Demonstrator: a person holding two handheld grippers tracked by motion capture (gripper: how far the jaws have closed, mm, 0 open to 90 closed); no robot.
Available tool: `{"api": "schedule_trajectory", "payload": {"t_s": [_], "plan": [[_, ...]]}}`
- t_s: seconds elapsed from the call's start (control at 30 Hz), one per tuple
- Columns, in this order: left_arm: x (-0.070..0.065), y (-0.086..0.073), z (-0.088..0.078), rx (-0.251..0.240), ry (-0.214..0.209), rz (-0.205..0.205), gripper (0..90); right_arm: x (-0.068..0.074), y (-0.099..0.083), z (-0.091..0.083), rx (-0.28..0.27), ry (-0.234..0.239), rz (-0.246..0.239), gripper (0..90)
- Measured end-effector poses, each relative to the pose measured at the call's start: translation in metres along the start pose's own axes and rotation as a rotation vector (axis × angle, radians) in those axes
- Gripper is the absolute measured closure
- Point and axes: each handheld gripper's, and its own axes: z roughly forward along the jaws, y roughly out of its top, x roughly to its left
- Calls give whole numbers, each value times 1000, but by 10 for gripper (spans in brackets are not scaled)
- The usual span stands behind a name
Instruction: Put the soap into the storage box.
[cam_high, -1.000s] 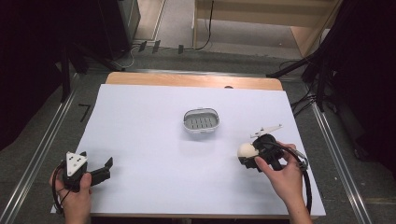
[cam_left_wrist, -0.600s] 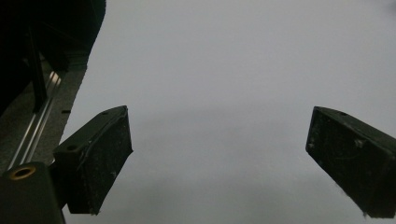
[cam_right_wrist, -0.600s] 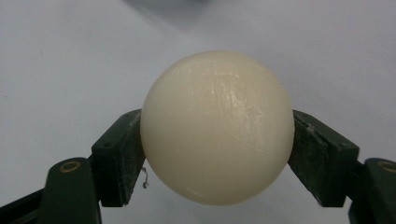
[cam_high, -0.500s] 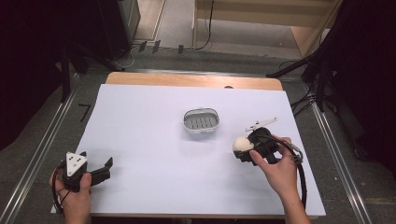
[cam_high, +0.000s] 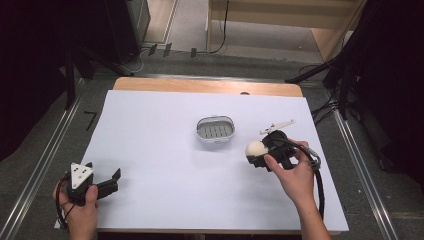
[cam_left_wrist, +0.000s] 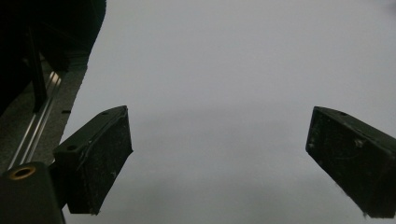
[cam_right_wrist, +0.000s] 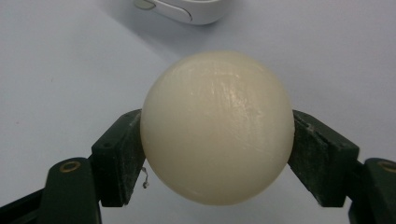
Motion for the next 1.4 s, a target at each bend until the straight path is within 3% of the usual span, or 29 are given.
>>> {"api": "schedule_trajectory", "payload": {"t_s": [1.4], "plan": [[0,0,0,6,-2,-4,74,21,65,19,-19,24,-28,257]]}}
